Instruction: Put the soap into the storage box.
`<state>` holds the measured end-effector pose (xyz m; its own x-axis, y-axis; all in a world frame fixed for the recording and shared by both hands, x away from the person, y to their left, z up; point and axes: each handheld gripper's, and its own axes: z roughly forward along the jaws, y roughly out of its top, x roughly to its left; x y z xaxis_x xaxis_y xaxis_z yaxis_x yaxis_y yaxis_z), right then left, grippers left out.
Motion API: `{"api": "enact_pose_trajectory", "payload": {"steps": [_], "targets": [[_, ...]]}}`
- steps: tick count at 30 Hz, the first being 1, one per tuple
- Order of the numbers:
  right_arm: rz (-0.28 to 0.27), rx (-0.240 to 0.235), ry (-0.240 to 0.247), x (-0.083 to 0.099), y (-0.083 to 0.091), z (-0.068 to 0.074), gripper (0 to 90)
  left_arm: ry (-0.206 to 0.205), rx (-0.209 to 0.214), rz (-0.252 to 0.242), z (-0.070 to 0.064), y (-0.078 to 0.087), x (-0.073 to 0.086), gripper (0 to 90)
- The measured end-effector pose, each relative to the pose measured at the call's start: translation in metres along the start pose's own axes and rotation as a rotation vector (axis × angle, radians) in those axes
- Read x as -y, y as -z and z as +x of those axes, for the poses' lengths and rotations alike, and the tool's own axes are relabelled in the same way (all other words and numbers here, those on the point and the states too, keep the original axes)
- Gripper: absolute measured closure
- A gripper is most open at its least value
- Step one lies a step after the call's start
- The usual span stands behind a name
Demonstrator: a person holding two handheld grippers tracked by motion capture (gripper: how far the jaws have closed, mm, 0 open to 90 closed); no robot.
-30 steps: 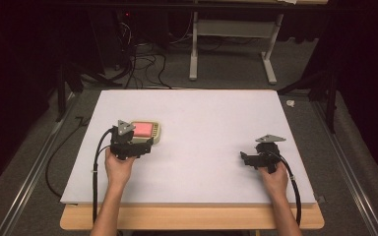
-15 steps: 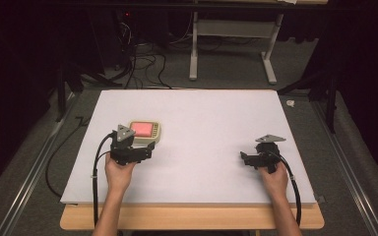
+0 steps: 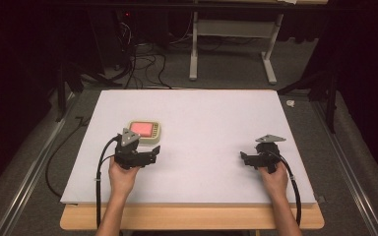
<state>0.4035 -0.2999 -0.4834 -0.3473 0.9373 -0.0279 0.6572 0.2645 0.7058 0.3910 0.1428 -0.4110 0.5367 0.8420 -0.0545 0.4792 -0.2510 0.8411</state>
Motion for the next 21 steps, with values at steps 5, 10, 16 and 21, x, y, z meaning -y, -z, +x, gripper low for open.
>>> {"api": "enact_pose_trajectory", "payload": {"steps": [5,10,16,21], "targets": [[0.0,0.001,0.001,0.0,0.0,0.0,15.0,-0.01,0.014,0.003,-0.005,-0.001,0.002,14.2],[0.0,0.0,0.0,0.0,0.0,0.0,15.0,-0.019,0.027,0.008,-0.01,-0.002,0.004,14.1],[-0.001,0.001,0.001,0.0,0.0,0.0,15.0,-0.026,0.041,0.014,-0.016,-0.004,0.006,14.1],[0.0,0.0,0.0,0.0,0.0,0.0,15.0,-0.033,0.052,0.025,-0.02,-0.007,0.007,14.0]]}}
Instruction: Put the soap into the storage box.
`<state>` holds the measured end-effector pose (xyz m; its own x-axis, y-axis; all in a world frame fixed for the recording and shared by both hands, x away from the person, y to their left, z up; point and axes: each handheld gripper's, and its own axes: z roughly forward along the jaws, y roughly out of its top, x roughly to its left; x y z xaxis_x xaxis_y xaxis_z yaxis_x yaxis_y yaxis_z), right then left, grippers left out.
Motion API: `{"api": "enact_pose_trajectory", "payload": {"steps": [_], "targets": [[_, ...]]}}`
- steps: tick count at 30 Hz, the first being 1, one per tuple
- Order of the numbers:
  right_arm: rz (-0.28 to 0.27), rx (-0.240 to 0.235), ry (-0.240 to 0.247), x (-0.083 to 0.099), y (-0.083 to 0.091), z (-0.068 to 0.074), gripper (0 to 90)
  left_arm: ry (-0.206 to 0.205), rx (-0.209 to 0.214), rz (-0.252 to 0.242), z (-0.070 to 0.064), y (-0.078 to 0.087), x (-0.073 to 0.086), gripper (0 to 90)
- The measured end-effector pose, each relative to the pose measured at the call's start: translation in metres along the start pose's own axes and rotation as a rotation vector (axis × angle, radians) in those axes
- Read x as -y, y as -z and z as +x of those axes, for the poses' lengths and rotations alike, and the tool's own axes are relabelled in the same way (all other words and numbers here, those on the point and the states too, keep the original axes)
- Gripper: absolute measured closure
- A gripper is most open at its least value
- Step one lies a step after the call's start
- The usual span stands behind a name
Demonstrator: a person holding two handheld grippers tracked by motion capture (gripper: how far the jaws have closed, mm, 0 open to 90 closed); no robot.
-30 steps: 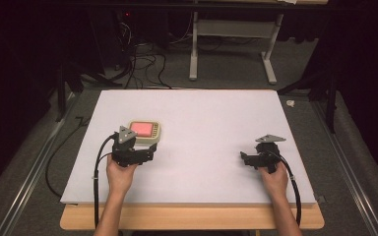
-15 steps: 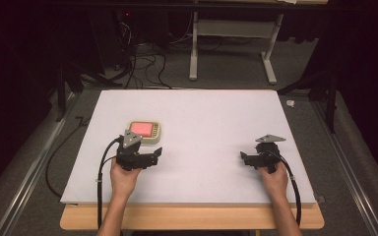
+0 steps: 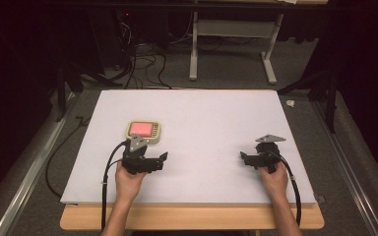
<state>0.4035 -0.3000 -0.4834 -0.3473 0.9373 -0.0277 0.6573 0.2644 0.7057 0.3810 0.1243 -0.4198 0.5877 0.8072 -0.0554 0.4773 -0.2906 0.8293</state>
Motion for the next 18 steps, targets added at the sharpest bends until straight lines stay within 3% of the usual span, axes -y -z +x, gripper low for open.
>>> {"api": "enact_pose_trajectory", "payload": {"steps": [18], "targets": [[0.0,-0.001,0.0,0.0,0.0,0.0,15.0,-0.002,0.039,0.043,-0.012,-0.018,0.006,14.0]]}}
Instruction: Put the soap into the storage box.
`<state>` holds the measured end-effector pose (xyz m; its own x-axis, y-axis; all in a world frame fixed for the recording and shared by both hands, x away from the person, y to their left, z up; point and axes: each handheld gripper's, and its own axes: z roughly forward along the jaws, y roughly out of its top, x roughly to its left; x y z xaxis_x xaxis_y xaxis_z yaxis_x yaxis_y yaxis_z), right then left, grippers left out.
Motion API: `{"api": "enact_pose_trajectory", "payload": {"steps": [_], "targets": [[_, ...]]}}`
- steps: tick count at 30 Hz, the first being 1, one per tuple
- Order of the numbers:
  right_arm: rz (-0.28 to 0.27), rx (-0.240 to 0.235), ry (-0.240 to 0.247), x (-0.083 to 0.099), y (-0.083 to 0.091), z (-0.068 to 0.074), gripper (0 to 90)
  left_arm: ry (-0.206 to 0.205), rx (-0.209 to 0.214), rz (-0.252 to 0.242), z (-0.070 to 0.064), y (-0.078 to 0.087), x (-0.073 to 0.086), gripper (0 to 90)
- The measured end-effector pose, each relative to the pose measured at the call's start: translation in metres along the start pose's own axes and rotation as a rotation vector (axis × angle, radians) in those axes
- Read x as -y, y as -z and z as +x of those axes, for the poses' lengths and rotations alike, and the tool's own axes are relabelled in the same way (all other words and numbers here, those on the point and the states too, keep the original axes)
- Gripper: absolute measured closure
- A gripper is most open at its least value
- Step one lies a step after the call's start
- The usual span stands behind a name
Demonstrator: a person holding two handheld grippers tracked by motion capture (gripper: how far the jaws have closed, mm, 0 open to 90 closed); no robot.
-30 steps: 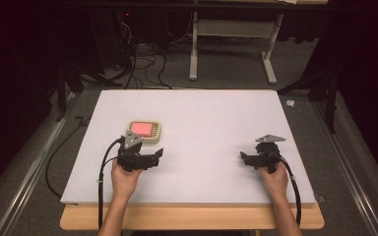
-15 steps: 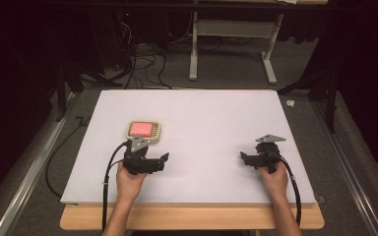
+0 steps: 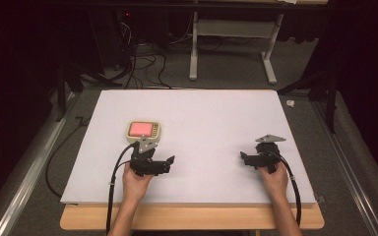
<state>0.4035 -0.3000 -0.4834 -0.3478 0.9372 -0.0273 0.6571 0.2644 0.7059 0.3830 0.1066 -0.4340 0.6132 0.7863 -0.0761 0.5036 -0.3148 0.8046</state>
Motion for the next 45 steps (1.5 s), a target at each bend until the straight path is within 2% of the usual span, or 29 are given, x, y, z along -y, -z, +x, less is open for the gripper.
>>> {"api": "enact_pose_trajectory", "payload": {"steps": [6,9,19,26,37,45], "targets": [[0.0,0.001,0.0,0.0,0.0,0.0,15.0,-0.015,0.004,0.04,-0.001,-0.008,0.005,14.0],[0.0,0.0,0.001,0.0,0.0,0.0,15.0,-0.007,0.007,0.047,-0.001,-0.011,0.007,14.0],[0.0,0.001,0.0,0.0,0.0,0.0,15.0,-0.004,-0.015,0.084,0.0,-0.022,0.016,14.1],[0.0,0.0,0.0,0.0,0.0,0.0,15.0,-0.018,-0.032,0.086,0.001,-0.027,0.017,14.0],[0.0,0.0,0.0,0.0,0.0,0.0,15.0,-0.026,-0.052,0.114,0.003,-0.039,0.021,14.0],[0.0,0.0,0.0,0.0,0.0,0.0,15.0,-0.027,-0.065,0.098,0.003,-0.044,0.022,14.4]]}}
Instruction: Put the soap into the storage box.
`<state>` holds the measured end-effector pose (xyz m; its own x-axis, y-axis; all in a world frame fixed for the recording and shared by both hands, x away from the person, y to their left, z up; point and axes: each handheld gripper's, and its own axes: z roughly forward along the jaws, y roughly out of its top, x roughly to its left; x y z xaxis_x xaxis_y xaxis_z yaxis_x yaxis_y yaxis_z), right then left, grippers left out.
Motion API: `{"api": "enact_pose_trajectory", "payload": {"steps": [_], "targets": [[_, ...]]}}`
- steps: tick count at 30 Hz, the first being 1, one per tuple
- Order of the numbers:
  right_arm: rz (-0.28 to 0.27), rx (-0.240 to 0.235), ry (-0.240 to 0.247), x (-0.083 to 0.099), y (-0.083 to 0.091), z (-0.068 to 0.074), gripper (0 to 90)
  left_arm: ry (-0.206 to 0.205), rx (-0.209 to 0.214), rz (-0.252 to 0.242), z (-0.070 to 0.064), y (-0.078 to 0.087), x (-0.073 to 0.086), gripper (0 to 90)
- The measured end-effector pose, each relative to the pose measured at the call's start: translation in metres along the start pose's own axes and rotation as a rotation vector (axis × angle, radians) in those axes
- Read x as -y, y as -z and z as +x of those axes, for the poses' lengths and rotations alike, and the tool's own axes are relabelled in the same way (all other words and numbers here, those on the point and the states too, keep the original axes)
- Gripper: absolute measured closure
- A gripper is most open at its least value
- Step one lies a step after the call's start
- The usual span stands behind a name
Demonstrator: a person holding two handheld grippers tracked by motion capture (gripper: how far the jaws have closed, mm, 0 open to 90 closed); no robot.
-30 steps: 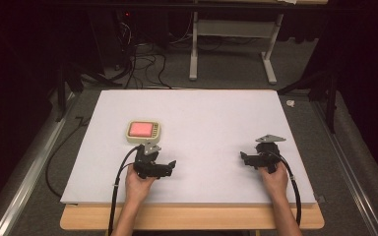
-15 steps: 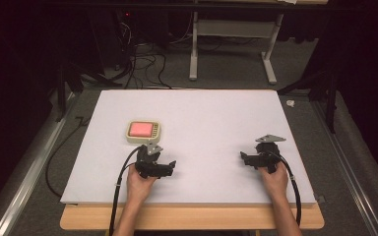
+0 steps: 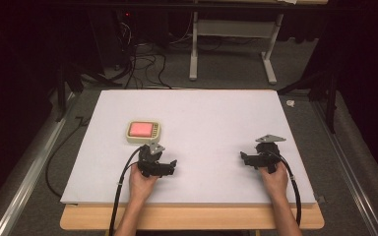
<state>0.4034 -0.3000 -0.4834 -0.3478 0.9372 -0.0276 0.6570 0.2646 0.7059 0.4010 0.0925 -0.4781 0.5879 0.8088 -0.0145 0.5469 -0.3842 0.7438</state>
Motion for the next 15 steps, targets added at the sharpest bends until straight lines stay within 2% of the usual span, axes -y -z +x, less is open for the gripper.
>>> {"api": "enact_pose_trajectory", "payload": {"steps": [5,15], "targets": [[0.0,0.0,0.0,0.0,0.0,0.0,15.0,0.012,-0.004,0.021,0.0006,-0.0068,0.0059,14.6],[0.0,0.001,0.001,0.0,0.0,0.0,15.0,0.015,-0.009,0.024,0.0011,-0.0071,0.006,14.7]]}}
